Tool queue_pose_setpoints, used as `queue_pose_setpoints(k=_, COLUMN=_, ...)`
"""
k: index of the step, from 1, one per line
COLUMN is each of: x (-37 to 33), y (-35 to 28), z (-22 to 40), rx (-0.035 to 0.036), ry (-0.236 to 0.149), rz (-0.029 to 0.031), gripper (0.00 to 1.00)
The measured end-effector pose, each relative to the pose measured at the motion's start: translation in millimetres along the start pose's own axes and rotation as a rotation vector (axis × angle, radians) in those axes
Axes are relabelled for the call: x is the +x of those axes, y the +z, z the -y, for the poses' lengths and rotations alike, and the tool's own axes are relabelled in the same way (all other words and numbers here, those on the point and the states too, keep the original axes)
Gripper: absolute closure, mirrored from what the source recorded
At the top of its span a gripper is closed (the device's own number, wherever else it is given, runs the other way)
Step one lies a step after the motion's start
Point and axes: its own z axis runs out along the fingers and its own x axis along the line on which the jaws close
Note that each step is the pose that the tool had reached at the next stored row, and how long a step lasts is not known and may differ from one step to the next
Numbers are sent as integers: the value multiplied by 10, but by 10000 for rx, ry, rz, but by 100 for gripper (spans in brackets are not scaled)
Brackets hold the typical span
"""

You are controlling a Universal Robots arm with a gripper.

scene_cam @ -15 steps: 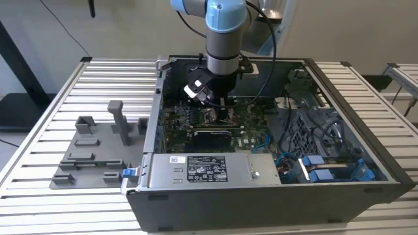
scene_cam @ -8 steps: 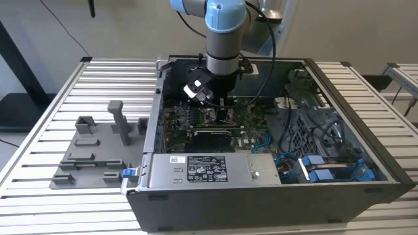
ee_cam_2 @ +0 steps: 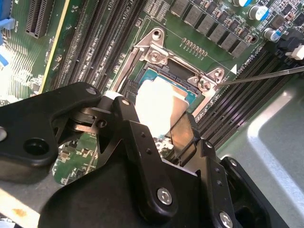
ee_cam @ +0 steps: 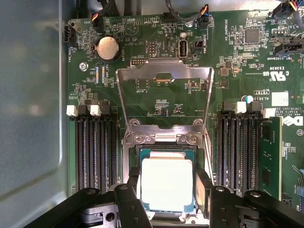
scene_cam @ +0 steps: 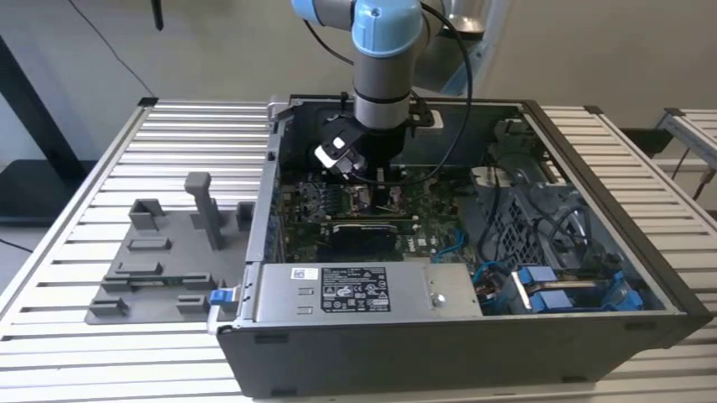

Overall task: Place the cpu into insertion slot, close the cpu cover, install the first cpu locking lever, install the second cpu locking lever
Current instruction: 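Place the cpu into insertion slot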

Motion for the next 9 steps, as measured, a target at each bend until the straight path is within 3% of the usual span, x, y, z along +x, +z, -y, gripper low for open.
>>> queue_pose_setpoints(k=9, x=0, y=5, z=0, rx=-1, ry=8, rz=0, gripper=46)
